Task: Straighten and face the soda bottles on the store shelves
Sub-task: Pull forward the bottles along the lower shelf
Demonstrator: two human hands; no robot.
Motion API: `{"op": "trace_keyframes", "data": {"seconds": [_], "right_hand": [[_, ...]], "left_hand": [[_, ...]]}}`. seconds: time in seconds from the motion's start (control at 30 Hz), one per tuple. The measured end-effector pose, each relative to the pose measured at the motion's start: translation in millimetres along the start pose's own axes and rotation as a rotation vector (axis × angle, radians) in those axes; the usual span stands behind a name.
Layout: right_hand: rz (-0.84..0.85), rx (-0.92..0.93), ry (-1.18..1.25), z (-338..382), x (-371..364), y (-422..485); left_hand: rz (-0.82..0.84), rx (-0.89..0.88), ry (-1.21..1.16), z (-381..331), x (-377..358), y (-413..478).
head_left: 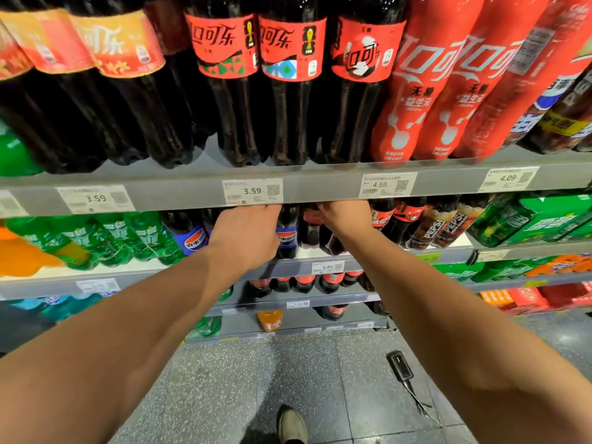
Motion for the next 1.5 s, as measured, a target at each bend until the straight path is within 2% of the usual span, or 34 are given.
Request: {"op": "trace_keyframes", "data": {"seconds": [0.13, 0.3, 0.37, 0.53, 0.7, 1.0, 1.17, 1.33, 1.5], "right_hand": [[0.065, -0.012, -0.046, -8, 2, -3], [-0.113, 0.033, 0.122, -16, 2, -18], [-0.149, -0.007, 0.185, -17, 1, -22], [-0.123, -0.158, 0.572, -18, -3, -26], [-0.09, -0.167, 0.554, -16, -3, -22], [-0.086, -0.131, 0.723, -31, -6, -27], [-0.102, -0.19, 0.702, -27, -12, -15], [0.003, -0.234, 0.45, -13, -12, -10], [-0.074, -0.292, 0.343, -12, -18, -7]], "left_hand": [[0.016, -0.014, -0.006, 1, 4, 0], [0.025, -0.031, -0.006, 2, 3, 0], [0.03, -0.031, -0.009, 3, 2, 0], [0.062, -0.038, -0.033, 5, 0, 0], [0.078, -0.03, -0.052, 1, 4, -2], [0.075, -0.031, -0.053, -1, 9, -5], [0.088, -0.038, -0.053, -1, 6, -3], [0.071, -0.022, -0.041, 0, 4, -3], [0.067, -0.01, -0.038, -1, 2, -1]]}}
Point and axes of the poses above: each hand's wrist, its own y-axis towards the middle knuckle, its own x-axis out of the back of the hand, z = x × y, the point moved 4 cm from there along y, towards the middle knuckle, and after that the axes turned 1 degree about y, right-handed, at the moved point
